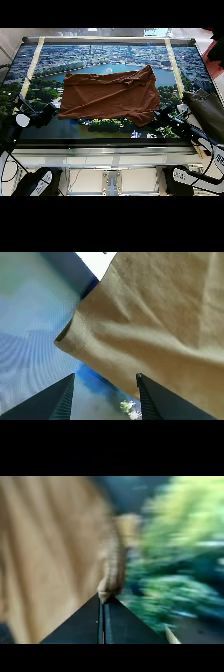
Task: Fold the shirts.
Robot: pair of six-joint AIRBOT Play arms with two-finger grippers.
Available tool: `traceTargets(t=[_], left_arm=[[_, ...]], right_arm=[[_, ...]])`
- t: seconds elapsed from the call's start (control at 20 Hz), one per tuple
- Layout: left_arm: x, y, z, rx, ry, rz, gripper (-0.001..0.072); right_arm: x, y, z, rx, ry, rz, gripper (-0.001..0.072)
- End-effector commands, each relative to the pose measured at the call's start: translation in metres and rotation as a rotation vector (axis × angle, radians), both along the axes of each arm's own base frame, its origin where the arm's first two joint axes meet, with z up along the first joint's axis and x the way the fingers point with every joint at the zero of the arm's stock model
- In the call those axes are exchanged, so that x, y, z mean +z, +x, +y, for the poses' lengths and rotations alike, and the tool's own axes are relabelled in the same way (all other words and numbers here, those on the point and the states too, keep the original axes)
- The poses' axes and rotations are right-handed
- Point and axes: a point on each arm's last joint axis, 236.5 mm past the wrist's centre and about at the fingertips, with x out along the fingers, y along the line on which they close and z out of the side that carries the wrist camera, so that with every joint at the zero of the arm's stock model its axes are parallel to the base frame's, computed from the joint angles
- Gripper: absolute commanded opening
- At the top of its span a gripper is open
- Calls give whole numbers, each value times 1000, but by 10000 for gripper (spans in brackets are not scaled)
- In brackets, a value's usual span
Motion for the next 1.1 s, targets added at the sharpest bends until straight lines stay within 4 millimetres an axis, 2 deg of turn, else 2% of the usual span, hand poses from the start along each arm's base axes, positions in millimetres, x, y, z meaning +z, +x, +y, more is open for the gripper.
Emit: traceTargets(t=[0.0, 0.1, 0.25, 0.35, 0.4, 0.5, 0.75, 1.05], left_arm=[[0, 1, -2, 88, -76, 6, 419], [-9, 0, -2, 187, -146, 46, 419], [-46, -15, -7, 270, -208, 209, 419], [-66, -17, -12, 307, -248, 275, 398], [-72, -12, -16, 326, -282, 279, 337], [-82, -6, -20, 361, -323, 288, 337], [-77, 18, -6, 390, -301, 174, 338], [-78, 20, -5, 391, -296, 169, 338]], right_arm=[[55, 32, 11, 39, 62, -199, 29], [85, 44, 18, 82, 87, -284, 29], [117, 49, 31, 140, 144, -375, 30], [126, 48, 36, 156, 172, -399, 30], [128, 47, 37, 162, 177, -404, 30], [131, 46, 40, 173, 190, -415, 30], [141, 43, 45, 194, 223, -444, 30], [144, 42, 46, 198, 236, -454, 30]])
